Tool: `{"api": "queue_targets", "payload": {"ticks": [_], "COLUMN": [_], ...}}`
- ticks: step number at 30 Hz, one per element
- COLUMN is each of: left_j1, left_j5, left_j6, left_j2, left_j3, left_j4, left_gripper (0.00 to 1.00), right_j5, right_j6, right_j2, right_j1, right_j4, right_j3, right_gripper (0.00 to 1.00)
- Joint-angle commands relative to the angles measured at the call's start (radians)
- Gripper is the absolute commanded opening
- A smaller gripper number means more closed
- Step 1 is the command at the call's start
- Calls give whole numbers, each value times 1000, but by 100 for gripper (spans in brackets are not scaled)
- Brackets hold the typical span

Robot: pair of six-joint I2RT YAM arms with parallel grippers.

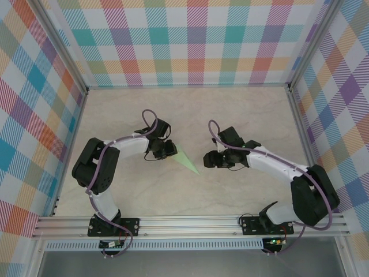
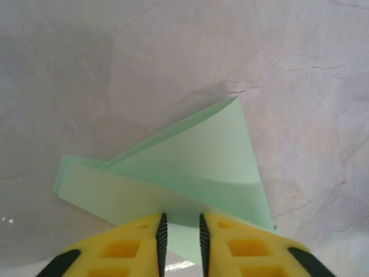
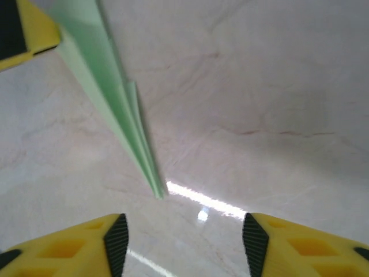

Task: Fold a paper plane with a square sheet of paper (pick it up from the middle)
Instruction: Fold the wing for the fifth time at the center of the table, then turn over a paper plane at the center of the table.

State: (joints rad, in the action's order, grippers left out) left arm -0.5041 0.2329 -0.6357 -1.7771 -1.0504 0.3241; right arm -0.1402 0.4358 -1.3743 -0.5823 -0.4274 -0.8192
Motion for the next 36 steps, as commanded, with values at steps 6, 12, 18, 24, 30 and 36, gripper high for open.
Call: {"api": "queue_targets", "payload": {"ticks": [6, 12, 18, 24, 30, 36], "left_j1": [-127, -241, -294, -301, -303, -306], "left_j5": [-268, -474, -520, -496, -501, -476], "left_j6": [-40, -139, -236, -269, -295, -332], "left_j2": [75, 11, -66, -173, -167, -117], "left_j3": [-159, -295, -365, -438, -435, -360], "left_j4": [280, 467, 509, 545, 550, 510], "left_gripper": [46, 57, 66, 66, 49, 32], "right_j5": [235, 278, 326, 326, 327, 338], "right_j6": [31, 60, 57, 67, 73, 69], "right_j2": [51, 79, 106, 132, 138, 131], "right_j1": [9, 10, 18, 29, 34, 38], "right_j4": [50, 84, 53, 49, 47, 44], "right_j3": [37, 99, 105, 118, 123, 121], "right_gripper": [79, 93, 99, 100, 100, 100]}}
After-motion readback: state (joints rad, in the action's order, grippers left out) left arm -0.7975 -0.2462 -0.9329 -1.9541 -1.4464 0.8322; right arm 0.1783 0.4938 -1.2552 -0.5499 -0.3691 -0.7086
